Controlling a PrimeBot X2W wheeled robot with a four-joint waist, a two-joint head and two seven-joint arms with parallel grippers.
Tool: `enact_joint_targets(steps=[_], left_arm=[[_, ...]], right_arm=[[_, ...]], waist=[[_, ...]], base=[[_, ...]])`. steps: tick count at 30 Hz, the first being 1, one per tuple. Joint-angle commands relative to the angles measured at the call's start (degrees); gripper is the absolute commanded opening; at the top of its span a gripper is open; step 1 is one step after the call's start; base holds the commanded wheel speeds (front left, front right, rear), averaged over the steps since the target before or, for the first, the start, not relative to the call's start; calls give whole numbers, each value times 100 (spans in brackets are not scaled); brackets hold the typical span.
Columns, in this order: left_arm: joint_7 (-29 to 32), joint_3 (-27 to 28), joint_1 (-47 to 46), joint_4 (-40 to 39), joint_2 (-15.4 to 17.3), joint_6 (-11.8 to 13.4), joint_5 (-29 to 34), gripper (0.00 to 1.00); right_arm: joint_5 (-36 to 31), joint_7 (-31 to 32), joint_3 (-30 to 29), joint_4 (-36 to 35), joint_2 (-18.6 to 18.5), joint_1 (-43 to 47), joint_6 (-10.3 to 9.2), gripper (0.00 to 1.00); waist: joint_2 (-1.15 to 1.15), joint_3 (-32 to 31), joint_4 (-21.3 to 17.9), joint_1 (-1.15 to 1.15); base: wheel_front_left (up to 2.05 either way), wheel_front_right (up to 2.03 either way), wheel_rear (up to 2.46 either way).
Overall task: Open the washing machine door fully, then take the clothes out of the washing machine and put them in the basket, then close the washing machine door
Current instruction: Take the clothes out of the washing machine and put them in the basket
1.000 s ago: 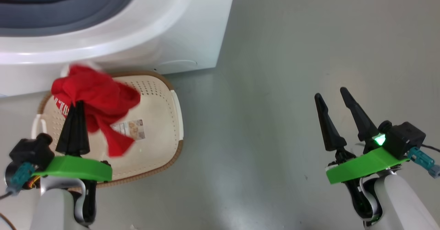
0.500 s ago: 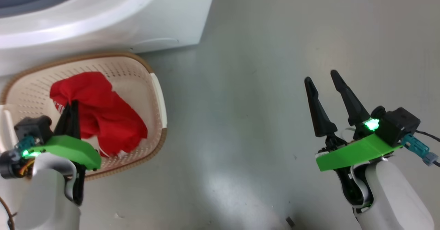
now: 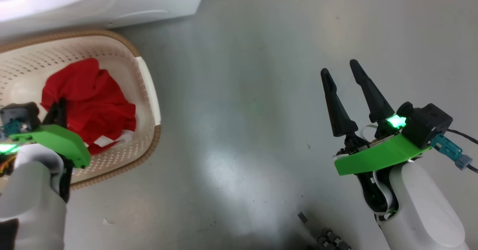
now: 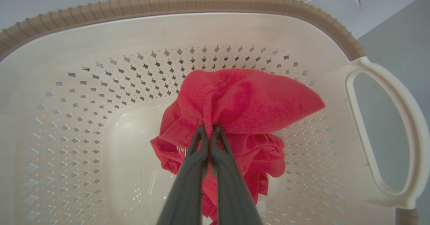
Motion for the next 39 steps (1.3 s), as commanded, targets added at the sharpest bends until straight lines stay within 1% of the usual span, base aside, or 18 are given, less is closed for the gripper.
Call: enact_joint_targets(steps=[1, 7, 15, 16, 19, 20, 21, 33, 35, 39], left_arm=[[-30, 72, 9, 75, 269, -31, -27, 0], [9, -29, -321, 523, 387, -31, -93, 0], [54, -117, -477, 670, 409, -31, -190, 0], [53, -123, -482, 680, 406, -31, -202, 5], [43, -135, -478, 703, 386, -31, -247, 44], [37, -128, -475, 707, 383, -31, -277, 89], [33, -130, -470, 712, 375, -31, -304, 100], [-22, -188, -302, 684, 269, -31, -676, 100], [-26, -185, -250, 537, 233, -31, -753, 100], [-28, -165, 12, -43, 198, -31, -823, 100]], right_arm=[[63, -37, 146, -146, 8, 46, 36, 100], [66, -37, 219, -201, 31, -34, 36, 100], [26, -37, 235, -239, 45, -60, 36, 100], [24, -37, 234, -240, 46, -61, 36, 100], [19, -37, 233, -239, 49, -58, 36, 100], [17, -37, 235, -237, 50, -56, 36, 100], [16, -37, 237, -233, 51, -56, 36, 100], [-30, -37, 160, -186, -34, -2, 36, 100], [-36, -37, 142, -169, -60, 11, 36, 100], [-56, -37, 94, -144, -128, 54, 36, 100]], waist=[[0, 167, -126, 0], [0, 363, -218, 0], [0, 425, -253, 0], [0, 419, -252, 0], [0, 382, -243, 0], [0, 370, -239, 0], [0, 353, -233, 0], [0, 73, -41, 0], [0, -11, 7, 0], [0, -247, 106, 0]], base=[[0, 0, 0], [0, 0, 0], [0, 0, 0], [0, 0, 0], [0, 0, 0], [0, 0, 0], [0, 0, 0], [0, 0, 0], [0, 0, 0], [0, 0, 0]])
